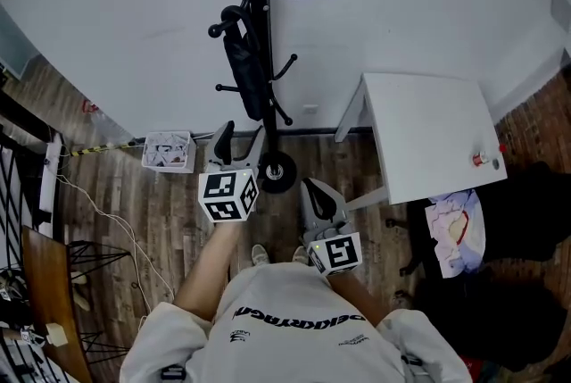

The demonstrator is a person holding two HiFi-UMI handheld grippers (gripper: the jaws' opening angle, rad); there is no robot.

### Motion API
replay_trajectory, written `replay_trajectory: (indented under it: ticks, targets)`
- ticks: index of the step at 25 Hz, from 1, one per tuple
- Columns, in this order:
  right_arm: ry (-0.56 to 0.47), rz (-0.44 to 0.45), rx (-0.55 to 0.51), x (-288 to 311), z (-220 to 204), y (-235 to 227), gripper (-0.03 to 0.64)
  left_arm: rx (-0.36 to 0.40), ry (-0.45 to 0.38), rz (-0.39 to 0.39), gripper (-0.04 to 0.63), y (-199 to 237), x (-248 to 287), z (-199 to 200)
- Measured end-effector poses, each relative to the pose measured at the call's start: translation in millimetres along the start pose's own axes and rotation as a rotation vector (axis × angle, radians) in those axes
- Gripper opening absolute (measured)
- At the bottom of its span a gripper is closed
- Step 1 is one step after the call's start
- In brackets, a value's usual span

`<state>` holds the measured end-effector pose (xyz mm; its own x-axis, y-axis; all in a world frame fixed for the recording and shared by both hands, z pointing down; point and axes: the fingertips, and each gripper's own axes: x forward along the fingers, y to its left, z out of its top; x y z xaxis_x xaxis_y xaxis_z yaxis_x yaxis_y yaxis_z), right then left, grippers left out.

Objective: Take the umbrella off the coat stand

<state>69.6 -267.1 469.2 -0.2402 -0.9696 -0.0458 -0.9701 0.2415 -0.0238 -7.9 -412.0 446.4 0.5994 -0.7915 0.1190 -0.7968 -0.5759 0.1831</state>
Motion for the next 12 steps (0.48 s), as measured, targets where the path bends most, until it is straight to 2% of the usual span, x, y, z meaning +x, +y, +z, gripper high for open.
replay_trajectory:
  ticks: [5, 12]
  targets:
    - [-0.004, -0.043, -0.002, 7.0, 2.5, -1.8, -0.003, -0.012, 0.035, -0.024, 0.305, 19.2, 23.7, 5.8]
    - [0.003, -0.096, -0.016, 9.6, 4.9, -8.6, -0.003, -0.001, 0.042, -0.055, 0.342, 33.2, 61.7, 20.5]
